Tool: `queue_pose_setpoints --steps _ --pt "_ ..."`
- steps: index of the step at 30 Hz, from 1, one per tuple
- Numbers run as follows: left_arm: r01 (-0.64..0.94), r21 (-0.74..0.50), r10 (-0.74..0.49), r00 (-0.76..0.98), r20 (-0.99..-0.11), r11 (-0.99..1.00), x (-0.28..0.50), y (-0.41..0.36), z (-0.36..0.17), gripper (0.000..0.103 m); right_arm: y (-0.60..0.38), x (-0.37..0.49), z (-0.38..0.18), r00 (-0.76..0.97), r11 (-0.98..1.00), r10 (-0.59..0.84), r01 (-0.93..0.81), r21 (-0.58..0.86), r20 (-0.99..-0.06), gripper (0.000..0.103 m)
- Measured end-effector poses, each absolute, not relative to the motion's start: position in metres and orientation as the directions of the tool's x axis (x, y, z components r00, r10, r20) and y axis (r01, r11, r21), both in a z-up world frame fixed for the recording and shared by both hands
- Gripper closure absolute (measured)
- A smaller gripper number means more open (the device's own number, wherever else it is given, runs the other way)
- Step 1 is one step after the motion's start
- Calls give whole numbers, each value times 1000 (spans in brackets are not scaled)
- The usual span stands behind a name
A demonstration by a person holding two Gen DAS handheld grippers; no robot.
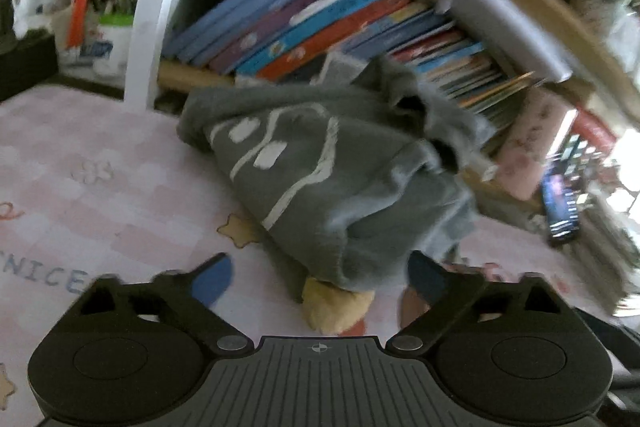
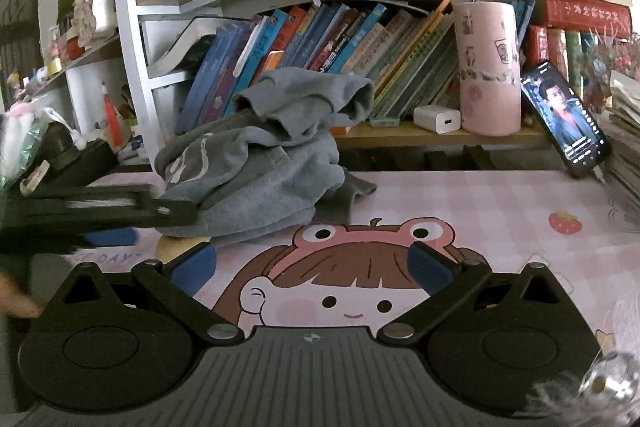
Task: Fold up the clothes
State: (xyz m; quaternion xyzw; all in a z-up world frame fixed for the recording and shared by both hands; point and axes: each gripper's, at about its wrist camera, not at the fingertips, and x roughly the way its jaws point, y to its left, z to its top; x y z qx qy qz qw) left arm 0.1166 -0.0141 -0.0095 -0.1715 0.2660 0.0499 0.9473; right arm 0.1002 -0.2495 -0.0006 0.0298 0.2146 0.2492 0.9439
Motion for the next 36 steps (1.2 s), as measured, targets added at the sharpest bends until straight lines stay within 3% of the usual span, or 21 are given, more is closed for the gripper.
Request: queue_pose_setpoints --steps 3,4,5,8,13,19,23,28,30,36 --pt "-207 -362 -12 856 -517 909 129 -9 -15 43 -249 100 0 778 870 490 -464 165 -393 0" --pt "-207 -400 -31 857 -514 893 131 -5 -16 56 -249 100 0 777 869 492 -467 165 -393 0" --pt "-211 -432 -45 859 -510 877 133 -2 -16 63 -249 100 0 775 867 495 -470 166 -392 0" --pt "-175 -418 -74 854 -515 892 132 5 -8 84 -249 101 -1 770 864 501 -473 173 -395 0" --pt "-173 -274 15 868 -497 946 106 36 31 92 -250 102 -1 771 865 499 -468 178 -395 0" --pt "-429 -200 344 871 -351 881 55 109 102 95 -250 100 -1 778 867 496 -468 170 -386 0" --pt "-473 -161 437 874 -213 866 32 115 156 96 -249 101 -1 778 868 494 -467 168 -388 0" --pt "-277 -126 268 960 -85 953 26 51 190 96 -252 101 -1 783 871 491 -457 183 -382 0" --pt "-157 -83 150 985 -83 984 31 12 188 96 -254 101 -1 785 872 489 -451 192 -379 0" --pt "193 -60 -202 932 -302 979 61 -75 141 92 -258 102 -1 790 873 488 -436 220 -370 0"
